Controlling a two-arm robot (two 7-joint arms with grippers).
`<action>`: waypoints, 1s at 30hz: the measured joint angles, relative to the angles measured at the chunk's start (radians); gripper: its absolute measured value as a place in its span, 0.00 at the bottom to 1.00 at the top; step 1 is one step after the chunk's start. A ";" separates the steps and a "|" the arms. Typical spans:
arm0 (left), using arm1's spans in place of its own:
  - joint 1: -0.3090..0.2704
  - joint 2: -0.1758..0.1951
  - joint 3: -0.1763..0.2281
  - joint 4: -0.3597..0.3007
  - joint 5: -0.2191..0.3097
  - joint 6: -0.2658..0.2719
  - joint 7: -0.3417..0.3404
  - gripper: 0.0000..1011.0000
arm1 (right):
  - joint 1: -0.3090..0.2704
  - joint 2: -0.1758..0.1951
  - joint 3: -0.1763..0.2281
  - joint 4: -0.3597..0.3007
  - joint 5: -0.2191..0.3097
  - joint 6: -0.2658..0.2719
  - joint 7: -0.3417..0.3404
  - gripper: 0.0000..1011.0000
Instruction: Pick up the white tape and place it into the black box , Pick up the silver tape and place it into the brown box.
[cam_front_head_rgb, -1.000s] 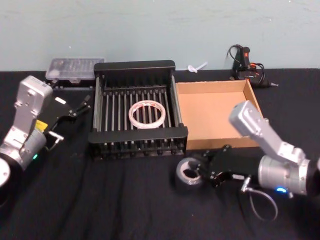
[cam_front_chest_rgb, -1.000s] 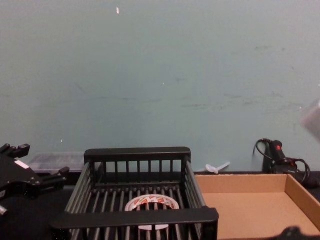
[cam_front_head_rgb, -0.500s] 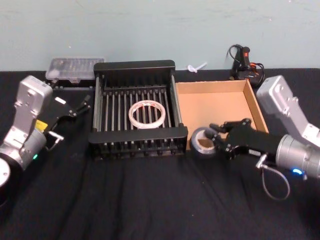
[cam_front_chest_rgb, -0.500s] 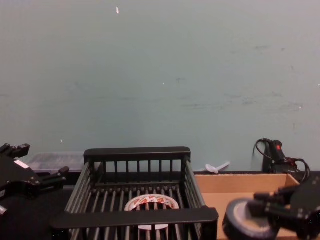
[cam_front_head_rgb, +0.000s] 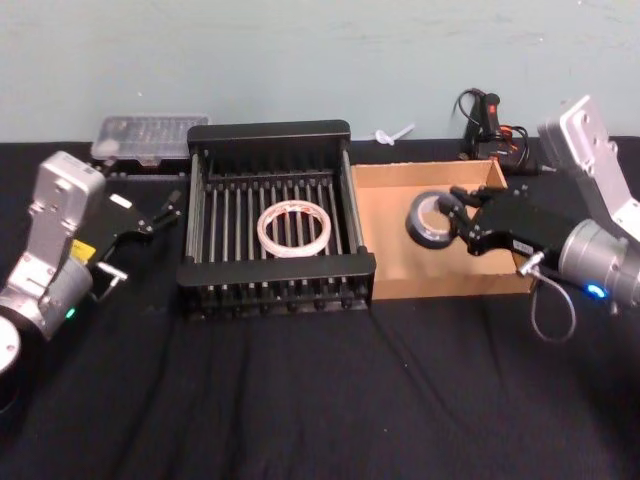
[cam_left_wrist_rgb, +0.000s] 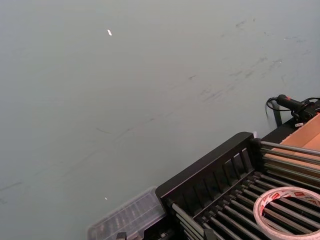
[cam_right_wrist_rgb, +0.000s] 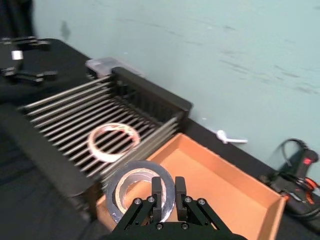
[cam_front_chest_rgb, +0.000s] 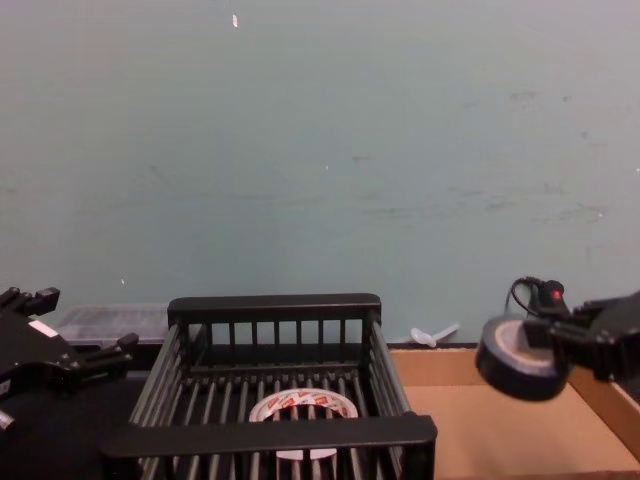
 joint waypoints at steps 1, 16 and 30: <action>0.000 0.000 0.000 0.000 0.000 0.000 0.000 0.99 | 0.007 -0.007 0.001 0.010 -0.003 0.003 -0.003 0.16; 0.000 0.000 0.000 0.000 0.000 0.000 0.000 0.99 | 0.202 -0.154 -0.016 0.283 -0.064 0.038 -0.017 0.16; 0.000 0.000 0.000 0.000 0.000 0.000 0.000 0.99 | 0.316 -0.259 -0.041 0.528 -0.115 0.038 -0.014 0.16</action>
